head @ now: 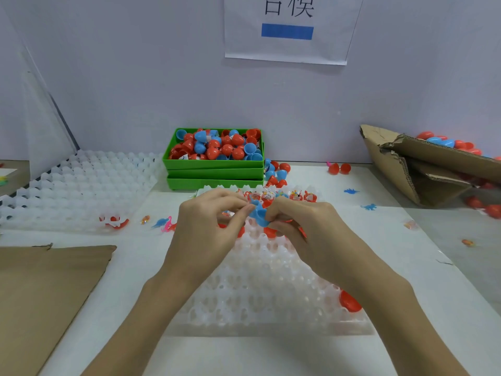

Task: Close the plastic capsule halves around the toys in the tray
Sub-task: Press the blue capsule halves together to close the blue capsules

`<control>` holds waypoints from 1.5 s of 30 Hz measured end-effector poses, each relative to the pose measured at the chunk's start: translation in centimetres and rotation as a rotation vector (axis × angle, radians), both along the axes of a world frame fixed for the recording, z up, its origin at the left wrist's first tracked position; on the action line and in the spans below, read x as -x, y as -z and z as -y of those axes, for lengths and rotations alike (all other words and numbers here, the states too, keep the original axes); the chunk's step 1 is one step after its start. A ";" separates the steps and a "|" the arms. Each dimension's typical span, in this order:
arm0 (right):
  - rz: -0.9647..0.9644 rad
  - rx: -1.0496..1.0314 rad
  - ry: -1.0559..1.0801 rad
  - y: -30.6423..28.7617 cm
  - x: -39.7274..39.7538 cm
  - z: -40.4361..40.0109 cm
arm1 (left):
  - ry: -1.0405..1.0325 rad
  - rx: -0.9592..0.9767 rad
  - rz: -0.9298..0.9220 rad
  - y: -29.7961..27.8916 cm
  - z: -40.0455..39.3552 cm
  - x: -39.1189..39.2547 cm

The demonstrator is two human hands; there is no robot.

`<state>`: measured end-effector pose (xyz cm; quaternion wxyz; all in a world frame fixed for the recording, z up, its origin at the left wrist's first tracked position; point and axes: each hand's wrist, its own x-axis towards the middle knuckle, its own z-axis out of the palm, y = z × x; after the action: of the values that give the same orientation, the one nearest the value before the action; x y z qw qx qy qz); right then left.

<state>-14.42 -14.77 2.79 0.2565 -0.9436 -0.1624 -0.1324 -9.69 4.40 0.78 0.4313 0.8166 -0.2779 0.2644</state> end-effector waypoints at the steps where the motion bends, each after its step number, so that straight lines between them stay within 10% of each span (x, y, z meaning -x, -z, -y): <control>1: 0.018 -0.006 0.003 0.1 -0.1 0.0 | 0.006 0.052 -0.033 0.0 -0.1 0.1; 18: 0.134 -0.062 -0.033 0.3 0.0 -0.1 | -0.067 0.027 0.116 -0.2 -0.2 0.4; 27: 0.129 -0.088 -0.018 0.3 0.1 -0.3 | 0.105 0.412 -0.347 -0.1 0.1 -0.1; 40: -0.204 -1.023 -0.105 -1.4 0.5 -0.4 | 0.199 0.507 -0.208 -0.7 0.6 0.4; 45: -0.214 -0.962 -0.077 -1.1 0.4 -0.5 | 0.153 0.235 0.047 -0.3 0.7 0.8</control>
<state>-14.78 -14.31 3.89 0.6830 -0.7198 -0.0902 -0.0850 -10.47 3.66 1.06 0.5364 0.7303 -0.3166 0.2805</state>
